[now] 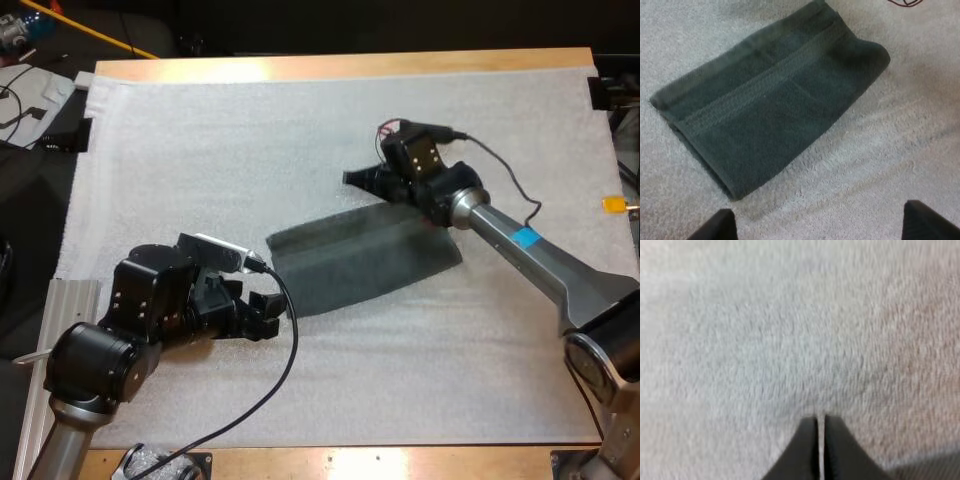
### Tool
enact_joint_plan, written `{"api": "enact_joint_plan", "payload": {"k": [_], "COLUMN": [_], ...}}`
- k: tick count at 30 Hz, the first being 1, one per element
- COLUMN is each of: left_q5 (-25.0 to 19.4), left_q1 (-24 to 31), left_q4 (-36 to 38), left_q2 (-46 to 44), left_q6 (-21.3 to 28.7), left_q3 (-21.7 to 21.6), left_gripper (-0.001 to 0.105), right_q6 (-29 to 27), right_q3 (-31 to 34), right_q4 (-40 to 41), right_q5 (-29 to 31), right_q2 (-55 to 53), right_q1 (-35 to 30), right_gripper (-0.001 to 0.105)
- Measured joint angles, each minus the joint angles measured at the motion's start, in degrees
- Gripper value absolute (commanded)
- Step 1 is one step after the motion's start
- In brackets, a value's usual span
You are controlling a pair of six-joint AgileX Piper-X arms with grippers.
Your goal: Pick towel from pile, fold and stack
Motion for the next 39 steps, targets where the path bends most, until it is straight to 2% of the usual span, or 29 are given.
{"api": "enact_joint_plan", "payload": {"k": [13, 16, 20, 21, 23, 24, 28, 34, 39], "left_q5": [0.00, 0.00, 0.00, 0.10, 0.09, 0.09, -0.09, -0.11, -0.11], "left_q1": [0.00, 0.00, 0.00, 0.00, 0.00, 0.00, 0.00, 0.00, 0.00], "left_q4": [0.00, 0.00, 0.07, 0.07, 0.40, 0.97, 1.00, 1.00, 0.88], "left_q2": [0.00, 0.00, 0.00, 0.00, 0.00, 0.00, 0.00, 0.00, 0.00], "left_q6": [0.00, 0.00, 0.00, 0.00, 0.00, 0.00, -0.67, -4.07, -7.01], "left_q3": [0.00, 0.00, 0.00, 0.00, 0.00, 0.00, 0.00, 0.00, 0.00], "left_gripper": [0.065, 0.065, 0.065, 0.065, 0.065, 0.065, 0.065, 0.065, 0.065], "right_q6": [-1.28, -2.72, -5.34, -6.12, -7.32, -8.51, -8.71, -10.70, -13.12], "right_q3": [-1.79, -1.79, -1.79, -1.79, -1.79, -1.79, -1.79, -1.79, -1.79], "right_q4": [4.47, 7.44, 12.66, 14.00, 16.01, 18.51, 18.69, 23.25, 27.66], "right_q5": [-2.39, -2.17, -1.48, -1.13, -0.81, -0.34, -0.34, -1.58, -6.91], "right_q2": [-2.80, -5.85, -10.50, -11.60, -13.18, -15.00, -15.52, -18.48, -19.68], "right_q1": [0.00, 0.00, -0.18, -0.32, -0.36, -0.61, -1.23, -5.14, -11.87], "right_gripper": [0.002, 0.020, 0.057, 0.063, 0.051, 0.054, 0.068, 0.070, 0.069]}}
